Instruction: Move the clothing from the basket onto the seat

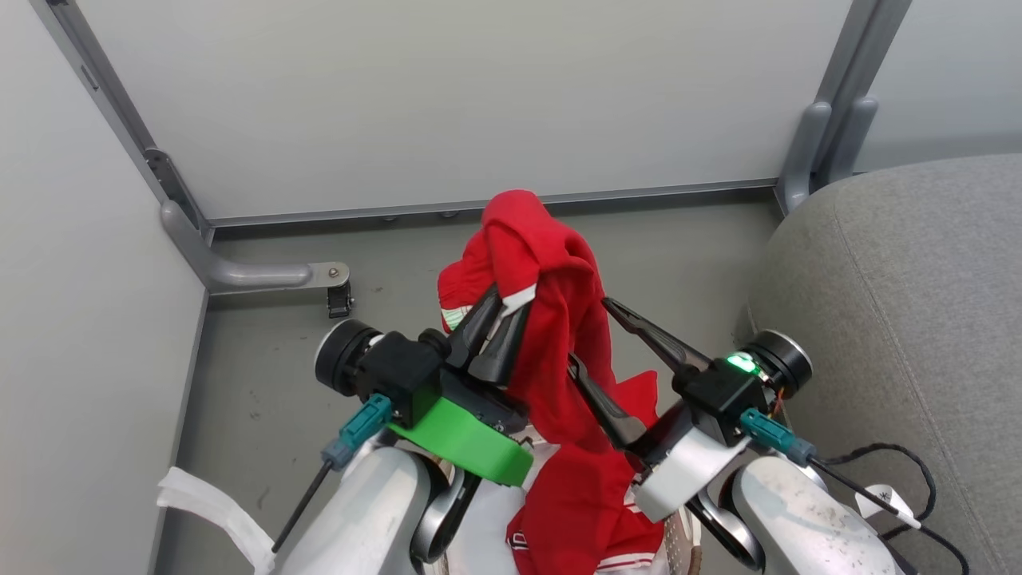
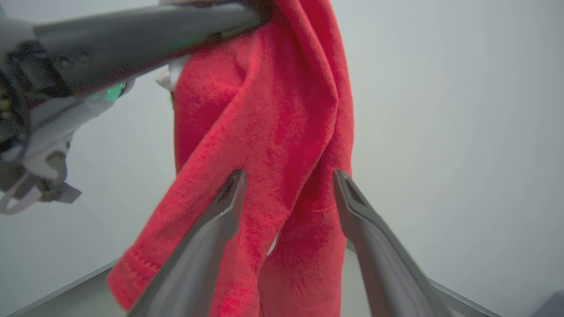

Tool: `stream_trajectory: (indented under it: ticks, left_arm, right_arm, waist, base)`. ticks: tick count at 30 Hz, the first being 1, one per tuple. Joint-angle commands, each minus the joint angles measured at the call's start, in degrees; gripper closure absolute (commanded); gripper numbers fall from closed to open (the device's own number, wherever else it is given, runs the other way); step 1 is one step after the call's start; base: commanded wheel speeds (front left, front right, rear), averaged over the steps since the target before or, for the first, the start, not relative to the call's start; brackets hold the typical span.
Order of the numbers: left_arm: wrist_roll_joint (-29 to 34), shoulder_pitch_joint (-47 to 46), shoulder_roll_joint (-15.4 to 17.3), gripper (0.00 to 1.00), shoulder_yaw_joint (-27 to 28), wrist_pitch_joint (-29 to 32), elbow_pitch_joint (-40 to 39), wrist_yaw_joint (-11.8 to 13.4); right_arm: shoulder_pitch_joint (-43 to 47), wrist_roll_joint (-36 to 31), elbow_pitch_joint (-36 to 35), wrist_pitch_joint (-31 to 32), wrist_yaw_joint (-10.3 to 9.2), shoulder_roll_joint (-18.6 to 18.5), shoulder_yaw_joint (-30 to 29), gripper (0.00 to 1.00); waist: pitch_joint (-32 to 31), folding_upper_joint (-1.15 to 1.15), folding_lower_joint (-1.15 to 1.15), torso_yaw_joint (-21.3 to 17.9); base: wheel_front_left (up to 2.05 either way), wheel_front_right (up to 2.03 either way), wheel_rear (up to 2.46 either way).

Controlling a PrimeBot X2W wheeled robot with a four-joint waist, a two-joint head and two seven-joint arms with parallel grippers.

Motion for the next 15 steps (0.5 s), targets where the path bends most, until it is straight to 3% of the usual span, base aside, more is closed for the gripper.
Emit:
stream_trajectory:
  ticks: [1,10,11,12,15]
  left_arm:
    - [-0.6,-0.8,0.1,1.00,-0.6,0.0,-0.1,-0.1]
    - [-4.9,-0.7,0.1,1.00,-9.4,0.0,-1.2,-0.1]
    - [-5.4,-0.7,0.1,1.00,-10.1,0.0,-1.3,-0.1]
    - [-5.8,-0.7,0.1,1.00,-10.9,0.0,-1.3,-0.1]
    - [-6.5,-0.6,0.1,1.00,-12.4,0.0,-1.2,-0.1]
  right_arm:
    - [-1.1,-0.6,0.0,-0.2,-0.04,0.3,0.2,0.00]
    - [-5.1,-4.5,6.3,-0.2,-0.04,3.7,-3.2,0.00]
    - [-5.2,-4.6,7.2,-0.2,-0.04,4.0,-3.4,0.30]
    - [-5.2,-4.1,8.5,-0.2,-0.04,4.3,-3.1,1.00]
    - [-5.8,-2.3,11.2,-0.1,-0.04,4.8,-2.7,1.00]
  waist:
    - [0.1,0.23,0.01,0.6]
    - [0.0,0.23,0.01,4.6]
    - [0.0,0.23,0.01,5.1]
    - [-0.1,0.23,0.01,5.6]
    - [-0.3,0.23,0.01,6.8]
  base:
    - [0.00,0.00,0.00]
    - [0.00,0.00,0.00]
    - [0.00,0.00,0.00]
    - [0.00,0.00,0.00]
    - [0.00,0.00,0.00]
